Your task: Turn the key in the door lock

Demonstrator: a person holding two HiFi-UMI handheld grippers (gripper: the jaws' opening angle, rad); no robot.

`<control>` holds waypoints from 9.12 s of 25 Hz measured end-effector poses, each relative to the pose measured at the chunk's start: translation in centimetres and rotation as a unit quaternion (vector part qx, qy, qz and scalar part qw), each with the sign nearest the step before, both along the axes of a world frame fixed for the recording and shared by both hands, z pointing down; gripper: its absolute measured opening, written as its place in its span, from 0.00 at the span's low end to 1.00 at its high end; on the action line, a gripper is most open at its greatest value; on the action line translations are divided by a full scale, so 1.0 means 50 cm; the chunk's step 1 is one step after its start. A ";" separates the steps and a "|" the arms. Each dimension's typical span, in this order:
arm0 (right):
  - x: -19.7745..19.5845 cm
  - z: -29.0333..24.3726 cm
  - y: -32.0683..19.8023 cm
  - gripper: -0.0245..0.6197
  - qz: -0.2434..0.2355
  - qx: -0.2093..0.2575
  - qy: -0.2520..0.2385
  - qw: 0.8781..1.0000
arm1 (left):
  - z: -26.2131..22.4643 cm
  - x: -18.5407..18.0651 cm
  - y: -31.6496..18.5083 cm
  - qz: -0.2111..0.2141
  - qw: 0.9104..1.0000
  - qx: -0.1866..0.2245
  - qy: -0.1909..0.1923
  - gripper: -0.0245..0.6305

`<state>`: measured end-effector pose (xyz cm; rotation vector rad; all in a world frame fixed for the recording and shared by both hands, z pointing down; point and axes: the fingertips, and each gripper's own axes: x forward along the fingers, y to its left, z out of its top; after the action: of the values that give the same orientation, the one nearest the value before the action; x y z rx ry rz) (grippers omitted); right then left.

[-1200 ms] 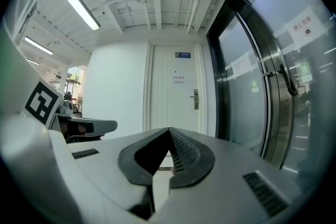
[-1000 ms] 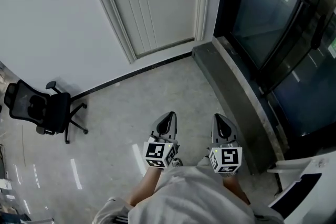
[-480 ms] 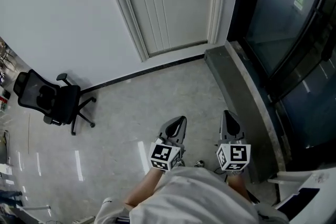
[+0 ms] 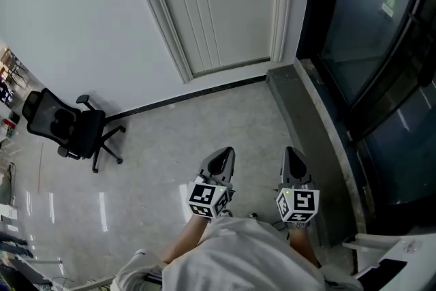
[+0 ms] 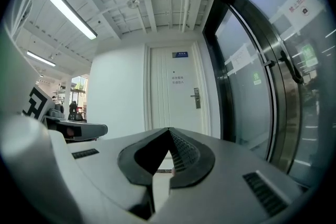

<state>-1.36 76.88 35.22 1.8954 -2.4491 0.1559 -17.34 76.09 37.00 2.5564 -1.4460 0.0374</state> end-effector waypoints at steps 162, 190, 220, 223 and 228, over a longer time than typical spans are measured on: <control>0.257 -0.071 -2.311 0.21 -0.045 0.083 0.639 0.764 | -0.131 0.382 -2.191 0.054 0.993 0.103 -0.023 0.05; 0.262 -0.086 -2.361 0.06 -0.011 0.043 0.388 0.920 | -0.115 0.311 -2.158 -0.033 0.996 0.079 -0.033 0.05; 0.273 -0.090 -2.368 0.07 -0.145 -0.149 -0.399 0.893 | -0.102 0.340 -2.155 -0.007 0.997 0.069 -0.024 0.05; 0.264 -0.090 -2.338 0.16 -0.152 -0.123 -0.251 0.948 | -0.106 0.347 -2.155 0.004 0.997 0.071 -0.027 0.05; 0.276 -0.100 -2.311 0.27 -0.082 -0.004 0.219 0.972 | -0.102 0.366 -2.162 0.022 0.997 0.069 -0.018 0.05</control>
<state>12.45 -38.66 30.23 1.5105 -2.2751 -0.2333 0.97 -32.00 31.89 2.7115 -1.4537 -0.0102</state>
